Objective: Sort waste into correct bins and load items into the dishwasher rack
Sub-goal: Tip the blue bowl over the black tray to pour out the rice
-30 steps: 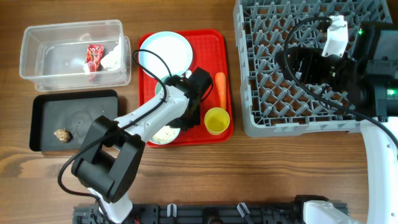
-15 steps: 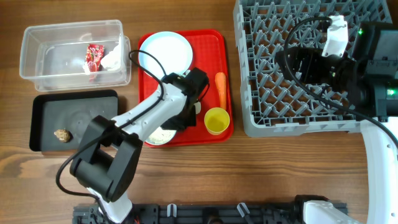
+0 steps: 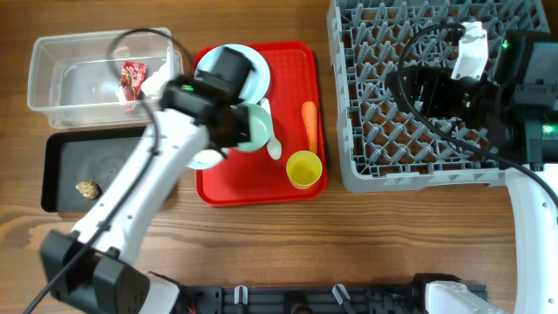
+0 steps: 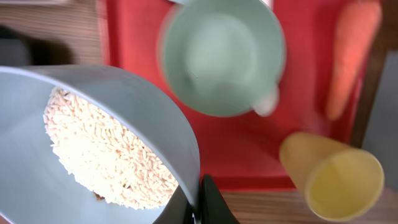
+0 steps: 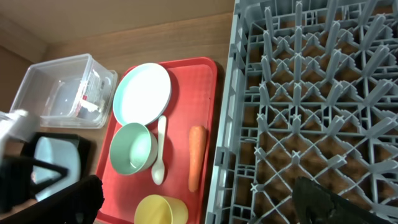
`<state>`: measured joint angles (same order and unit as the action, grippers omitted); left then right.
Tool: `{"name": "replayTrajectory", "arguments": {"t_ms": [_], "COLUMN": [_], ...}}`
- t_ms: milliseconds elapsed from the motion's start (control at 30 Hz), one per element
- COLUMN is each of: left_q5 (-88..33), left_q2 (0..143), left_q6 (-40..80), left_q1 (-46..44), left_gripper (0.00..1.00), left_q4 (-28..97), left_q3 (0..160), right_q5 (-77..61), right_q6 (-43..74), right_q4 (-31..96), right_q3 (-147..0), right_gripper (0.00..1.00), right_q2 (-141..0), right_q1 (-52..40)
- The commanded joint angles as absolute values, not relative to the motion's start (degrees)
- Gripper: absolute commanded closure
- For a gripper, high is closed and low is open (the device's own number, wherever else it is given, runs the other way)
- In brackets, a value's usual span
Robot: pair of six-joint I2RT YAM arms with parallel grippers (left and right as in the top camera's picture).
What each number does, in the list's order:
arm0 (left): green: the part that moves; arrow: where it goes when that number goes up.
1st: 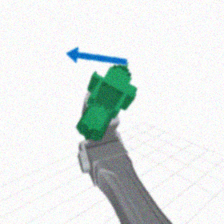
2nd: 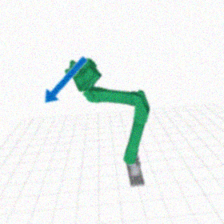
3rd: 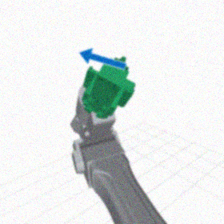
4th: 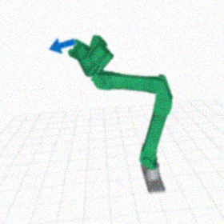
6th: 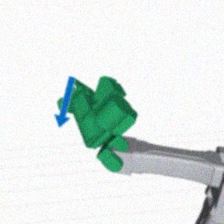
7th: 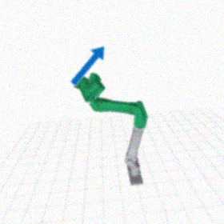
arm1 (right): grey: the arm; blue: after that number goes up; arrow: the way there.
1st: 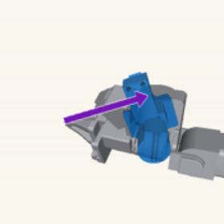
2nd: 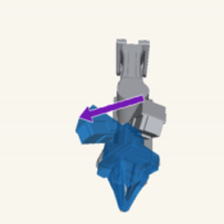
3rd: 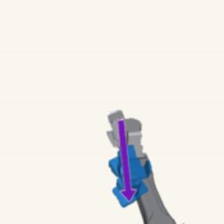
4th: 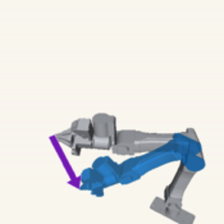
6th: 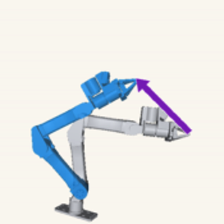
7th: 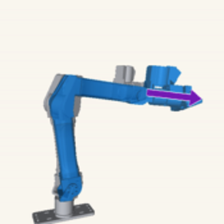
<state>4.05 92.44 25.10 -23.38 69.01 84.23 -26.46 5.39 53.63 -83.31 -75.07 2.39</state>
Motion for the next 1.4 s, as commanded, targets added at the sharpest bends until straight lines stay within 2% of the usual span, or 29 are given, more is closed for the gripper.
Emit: {"name": "replayTrajectory", "arguments": {"t_ms": [0, 267, 567, 867, 1100, 1367], "left_q5": [-0.21, -26.72, -49.65, -62.13, -75.64, -80.86], "left_q2": [91.07, 91.98, 92.44, 94.04, 95.18, 95.18], "left_q6": [18.90, 0.95, -12.84, -15.05, -15.03, -15.00], "left_q1": [-13.72, 11.70, 31.48, 40.32, 44.25, 47.68], "left_gripper": [0.96, 0.96, 0.96, 0.96, 0.96, 0.96], "left_q4": [69.28, 70.83, 67.64, 57.82, 56.93, 58.26], "left_q3": [85.08, 84.33, 75.09, 63.02, 62.04, 62.04], "right_q5": [-25.50, -25.52, -25.52, -25.50, -25.52, -25.54], "right_q6": [6.15, 6.22, 6.63, 6.59, 6.63, 7.68], "right_q4": [53.69, 53.65, 53.60, 53.19, 53.21, 53.15], "right_q3": [-84.68, -84.68, -84.71, -84.71, -84.68, -84.68], "right_gripper": [0.00, 0.00, 0.00, 0.00, 0.00, 0.00], "right_q2": [-75.66, -75.66, -75.66, -75.66, -75.66, -75.66], "right_q1": [2.20, 2.20, 2.20, 2.20, 2.20, 2.20]}}
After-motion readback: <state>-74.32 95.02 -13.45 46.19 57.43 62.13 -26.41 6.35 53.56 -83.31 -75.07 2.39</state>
